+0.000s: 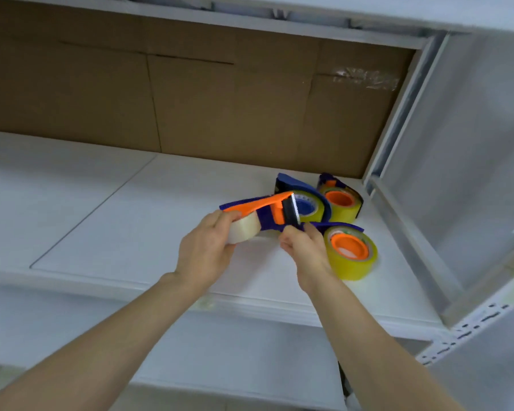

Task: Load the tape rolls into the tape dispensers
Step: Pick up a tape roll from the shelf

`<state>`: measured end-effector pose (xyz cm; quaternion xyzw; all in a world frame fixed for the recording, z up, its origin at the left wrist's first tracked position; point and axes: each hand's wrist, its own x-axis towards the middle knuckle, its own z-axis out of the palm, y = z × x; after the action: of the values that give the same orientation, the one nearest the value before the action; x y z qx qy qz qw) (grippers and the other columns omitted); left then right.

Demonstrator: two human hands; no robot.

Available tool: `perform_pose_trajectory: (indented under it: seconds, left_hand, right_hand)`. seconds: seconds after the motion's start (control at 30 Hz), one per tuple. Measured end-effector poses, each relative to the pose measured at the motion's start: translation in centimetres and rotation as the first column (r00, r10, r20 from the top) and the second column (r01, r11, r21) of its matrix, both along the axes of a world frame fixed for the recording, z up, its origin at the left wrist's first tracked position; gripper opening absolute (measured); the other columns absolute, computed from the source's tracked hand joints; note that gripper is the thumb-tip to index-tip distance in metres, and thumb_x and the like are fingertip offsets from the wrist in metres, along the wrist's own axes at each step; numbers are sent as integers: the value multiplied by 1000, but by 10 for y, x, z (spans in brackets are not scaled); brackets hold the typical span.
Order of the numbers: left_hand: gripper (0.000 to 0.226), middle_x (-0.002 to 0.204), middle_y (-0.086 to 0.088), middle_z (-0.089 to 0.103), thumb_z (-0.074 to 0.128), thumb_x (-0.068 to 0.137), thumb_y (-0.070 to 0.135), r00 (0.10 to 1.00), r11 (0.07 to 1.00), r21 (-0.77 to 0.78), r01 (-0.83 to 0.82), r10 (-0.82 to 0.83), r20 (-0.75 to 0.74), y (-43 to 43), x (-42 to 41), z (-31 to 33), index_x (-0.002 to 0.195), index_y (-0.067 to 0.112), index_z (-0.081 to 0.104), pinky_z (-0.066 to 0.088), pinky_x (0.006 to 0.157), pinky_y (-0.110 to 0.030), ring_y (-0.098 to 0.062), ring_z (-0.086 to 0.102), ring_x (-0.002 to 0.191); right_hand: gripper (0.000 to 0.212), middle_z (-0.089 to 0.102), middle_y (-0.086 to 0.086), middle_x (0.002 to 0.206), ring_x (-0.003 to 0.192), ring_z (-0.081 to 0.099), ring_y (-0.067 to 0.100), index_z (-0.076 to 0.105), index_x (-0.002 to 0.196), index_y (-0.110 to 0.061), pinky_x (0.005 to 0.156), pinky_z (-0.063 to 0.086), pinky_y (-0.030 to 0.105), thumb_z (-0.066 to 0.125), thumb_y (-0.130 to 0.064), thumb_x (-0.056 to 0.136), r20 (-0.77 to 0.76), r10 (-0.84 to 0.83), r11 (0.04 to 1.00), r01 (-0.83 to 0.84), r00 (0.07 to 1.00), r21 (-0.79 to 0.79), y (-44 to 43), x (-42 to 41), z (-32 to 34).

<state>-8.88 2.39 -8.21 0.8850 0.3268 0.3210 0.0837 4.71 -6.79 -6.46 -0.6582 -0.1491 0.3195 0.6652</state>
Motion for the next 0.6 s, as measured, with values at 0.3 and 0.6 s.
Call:
perform_pose_trajectory:
  seconds: [0.3, 0.6]
  left_hand:
    - [52, 118, 8, 59, 73, 77, 22, 989, 962, -261, -77, 107, 103, -9, 2, -5, 123, 24, 49, 47, 76, -32, -17, 56, 109]
    - [65, 109, -4, 60, 80, 61, 5, 890, 494, -781, 382, 32, 455, -23, 19, 12, 118, 13, 49, 48, 74, -17, -15, 56, 97]
  right_hand:
    - [28, 63, 4, 107, 99, 60, 17, 57, 108, -19, 89, 51, 29, 59, -3, 84, 409, 7, 1000, 0, 913, -19, -13, -14, -12]
    - [23, 63, 6, 77, 76, 61, 21, 60, 81, -7, 70, 53, 33, 74, -25, 78, 557, 213, 977, -163, 803, -139, 9, -22, 10]
